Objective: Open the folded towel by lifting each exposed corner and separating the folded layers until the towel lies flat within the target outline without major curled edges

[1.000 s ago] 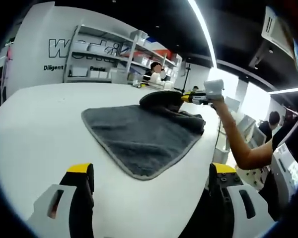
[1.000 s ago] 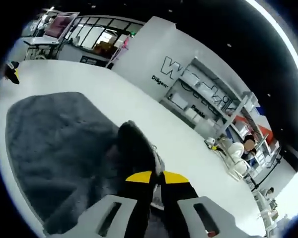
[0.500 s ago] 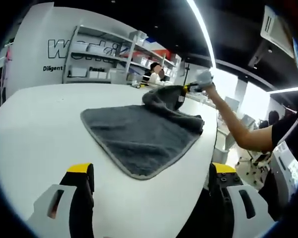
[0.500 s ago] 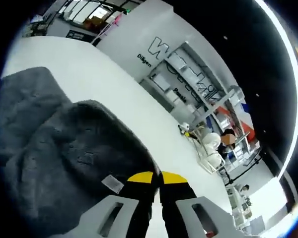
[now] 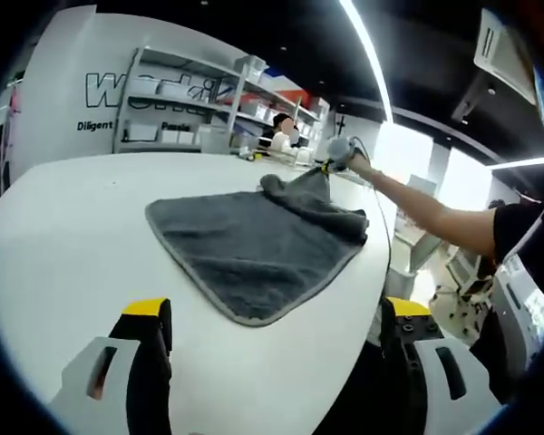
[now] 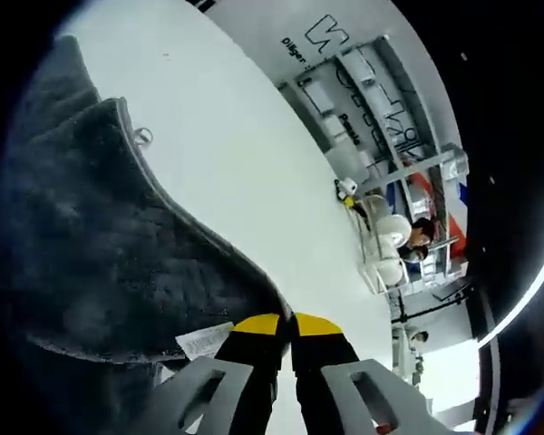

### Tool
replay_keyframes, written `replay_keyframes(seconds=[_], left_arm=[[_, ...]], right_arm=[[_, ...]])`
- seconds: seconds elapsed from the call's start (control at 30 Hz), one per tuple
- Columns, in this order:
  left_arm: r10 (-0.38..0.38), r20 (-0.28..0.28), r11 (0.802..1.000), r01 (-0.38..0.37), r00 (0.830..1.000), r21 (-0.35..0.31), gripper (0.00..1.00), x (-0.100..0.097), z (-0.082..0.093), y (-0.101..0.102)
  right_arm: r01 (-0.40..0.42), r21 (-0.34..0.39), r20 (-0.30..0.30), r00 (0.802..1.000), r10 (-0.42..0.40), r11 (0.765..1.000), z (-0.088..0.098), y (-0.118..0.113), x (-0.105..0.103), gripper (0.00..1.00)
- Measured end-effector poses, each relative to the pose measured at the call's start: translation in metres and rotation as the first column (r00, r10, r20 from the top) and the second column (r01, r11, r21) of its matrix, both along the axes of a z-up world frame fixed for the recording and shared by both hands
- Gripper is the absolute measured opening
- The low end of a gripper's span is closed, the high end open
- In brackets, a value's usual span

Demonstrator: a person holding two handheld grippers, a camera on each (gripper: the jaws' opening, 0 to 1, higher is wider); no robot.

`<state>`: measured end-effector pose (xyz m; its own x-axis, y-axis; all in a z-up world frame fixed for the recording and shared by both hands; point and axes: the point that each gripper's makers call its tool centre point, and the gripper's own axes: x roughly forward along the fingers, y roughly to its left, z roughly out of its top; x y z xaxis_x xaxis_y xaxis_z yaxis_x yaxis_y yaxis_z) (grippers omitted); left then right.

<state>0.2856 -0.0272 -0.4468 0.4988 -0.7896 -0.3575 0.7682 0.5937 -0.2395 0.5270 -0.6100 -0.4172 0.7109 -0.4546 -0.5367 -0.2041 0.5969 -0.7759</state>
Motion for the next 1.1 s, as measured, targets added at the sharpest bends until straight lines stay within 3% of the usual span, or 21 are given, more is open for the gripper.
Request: replay_keyframes(seconds=[0.03, 0.17, 0.23, 0.3, 0.33, 0.43, 0.6, 0.7, 0.8, 0.87, 0.97, 1.03, 1.1], left_arm=[[0.000, 0.001, 1.000, 0.000, 1.000, 0.001, 0.94, 0.000, 0.000, 0.000], [-0.002, -0.002, 1.000, 0.002, 1.000, 0.005, 0.94, -0.002, 0.000, 0.000], [-0.001, -0.006, 1.000, 0.001, 1.000, 0.011, 0.94, -0.002, -0.001, 0.001], [-0.001, -0.007, 1.000, 0.001, 1.000, 0.015, 0.94, -0.002, -0.001, 0.001], [-0.002, -0.007, 1.000, 0.002, 1.000, 0.015, 0.94, -0.002, -0.001, 0.001], [-0.005, -0.010, 1.000, 0.005, 1.000, 0.016, 0.94, -0.004, -0.002, 0.001], [-0.002, -0.021, 1.000, 0.003, 1.000, 0.031, 0.94, -0.003, -0.007, 0.004], [-0.007, -0.022, 1.000, 0.007, 1.000, 0.020, 0.94, -0.004, -0.007, 0.003], [-0.003, -0.018, 1.000, 0.003, 1.000, 0.015, 0.94, -0.002, -0.006, 0.002], [0.001, -0.022, 1.000, 0.000, 1.000, 0.013, 0.94, -0.001, -0.006, 0.003], [0.006, -0.025, 1.000, -0.006, 1.000, 0.010, 0.94, 0.000, -0.006, 0.003], [0.008, -0.026, 1.000, -0.008, 1.000, 0.007, 0.94, 0.001, -0.006, 0.003], [0.008, -0.028, 1.000, -0.008, 1.000, 0.001, 0.94, 0.002, -0.006, 0.002]], right_arm=[[-0.010, 0.030, 0.002, 1.000, 0.010, 0.999, -0.007, 0.002, 0.004, 0.00], [-0.021, 0.029, -0.008, 1.000, 0.021, 0.999, -0.026, 0.003, 0.012, 0.00], [-0.002, 0.055, -0.039, 0.999, 0.004, 0.998, -0.037, 0.003, 0.009, 0.01], [0.005, 0.118, -0.053, 0.999, 0.001, 0.993, -0.048, 0.008, 0.009, 0.09], [0.014, 0.127, -0.060, 0.998, -0.007, 0.992, -0.050, 0.006, 0.009, 0.19], [0.019, 0.106, 0.006, 1.000, -0.020, 0.994, -0.039, 0.001, 0.010, 0.34], [0.016, 0.150, 0.085, 0.996, -0.029, 0.989, -0.014, 0.009, -0.007, 0.58], [-0.016, 0.159, 0.096, 0.995, 0.001, 0.987, -0.005, 0.019, -0.023, 0.64], [-0.084, 0.215, 0.089, 0.994, 0.066, 0.973, -0.004, 0.040, -0.043, 0.74], [-0.148, 0.285, 0.076, 0.988, 0.132, 0.947, -0.006, 0.059, -0.057, 0.74], [-0.237, 0.419, 0.124, 0.971, 0.204, 0.876, -0.003, 0.092, -0.087, 0.72], [-0.263, 0.451, 0.113, 0.965, 0.237, 0.853, -0.006, 0.099, -0.099, 0.62], [-0.243, 0.471, 0.090, 0.970, 0.227, 0.848, -0.012, 0.095, -0.110, 0.44]])
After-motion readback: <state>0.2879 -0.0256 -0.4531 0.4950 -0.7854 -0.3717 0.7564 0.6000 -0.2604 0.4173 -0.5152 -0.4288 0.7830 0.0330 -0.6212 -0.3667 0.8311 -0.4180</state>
